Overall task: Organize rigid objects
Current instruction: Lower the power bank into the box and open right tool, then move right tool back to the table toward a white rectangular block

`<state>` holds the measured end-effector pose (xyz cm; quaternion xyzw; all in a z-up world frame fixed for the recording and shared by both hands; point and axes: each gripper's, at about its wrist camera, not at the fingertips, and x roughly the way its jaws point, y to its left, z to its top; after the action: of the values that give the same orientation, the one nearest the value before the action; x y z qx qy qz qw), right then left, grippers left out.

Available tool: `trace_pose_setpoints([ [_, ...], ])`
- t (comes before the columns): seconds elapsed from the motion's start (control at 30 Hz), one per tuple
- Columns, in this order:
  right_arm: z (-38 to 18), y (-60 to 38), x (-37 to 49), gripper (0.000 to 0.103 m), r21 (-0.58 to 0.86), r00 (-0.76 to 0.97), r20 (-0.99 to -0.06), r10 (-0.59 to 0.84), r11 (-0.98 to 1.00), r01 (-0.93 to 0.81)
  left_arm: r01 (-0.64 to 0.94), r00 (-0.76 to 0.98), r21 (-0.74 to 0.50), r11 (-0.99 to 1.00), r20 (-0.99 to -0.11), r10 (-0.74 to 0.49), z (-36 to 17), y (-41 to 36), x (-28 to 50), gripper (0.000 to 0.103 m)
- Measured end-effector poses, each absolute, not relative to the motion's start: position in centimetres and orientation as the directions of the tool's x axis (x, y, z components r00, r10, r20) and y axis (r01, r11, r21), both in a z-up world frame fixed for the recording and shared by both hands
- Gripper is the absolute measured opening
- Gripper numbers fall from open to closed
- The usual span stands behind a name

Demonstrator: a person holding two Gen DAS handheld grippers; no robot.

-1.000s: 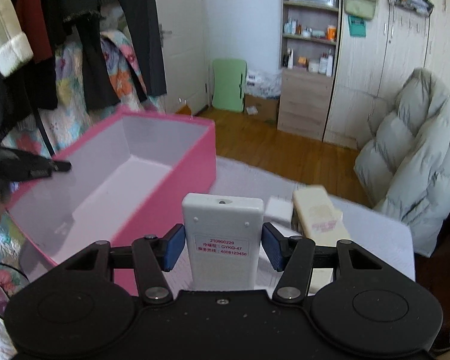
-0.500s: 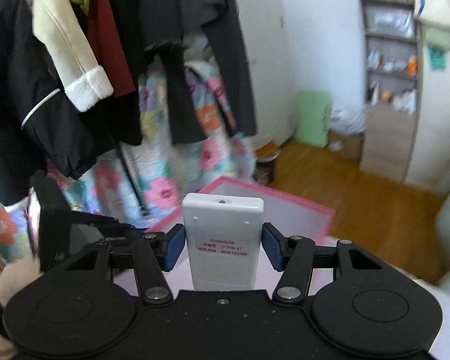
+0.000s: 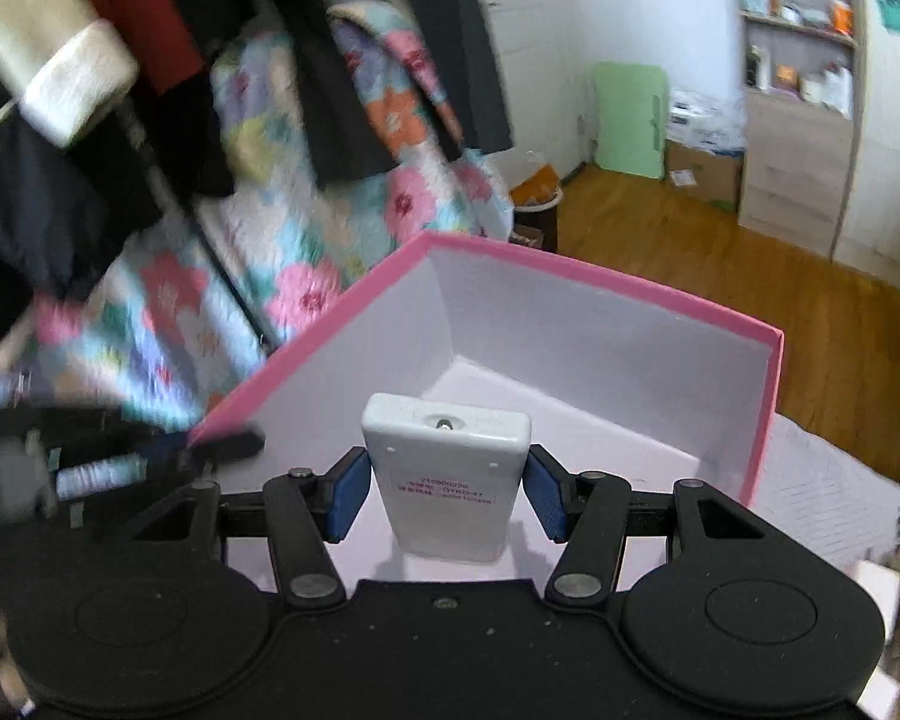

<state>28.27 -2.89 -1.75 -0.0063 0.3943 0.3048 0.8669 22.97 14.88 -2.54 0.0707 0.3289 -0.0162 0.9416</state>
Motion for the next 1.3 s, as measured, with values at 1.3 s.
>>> trace_pose_setpoints([
  [1.3,0.8,-16.9,16.6,0.074,0.176,0.565,-0.694,0.445,0.867,-0.467,0.084,0.778,0.101,0.991,-0.629,-0.001,-2.7,14.9,22.9,0.004],
])
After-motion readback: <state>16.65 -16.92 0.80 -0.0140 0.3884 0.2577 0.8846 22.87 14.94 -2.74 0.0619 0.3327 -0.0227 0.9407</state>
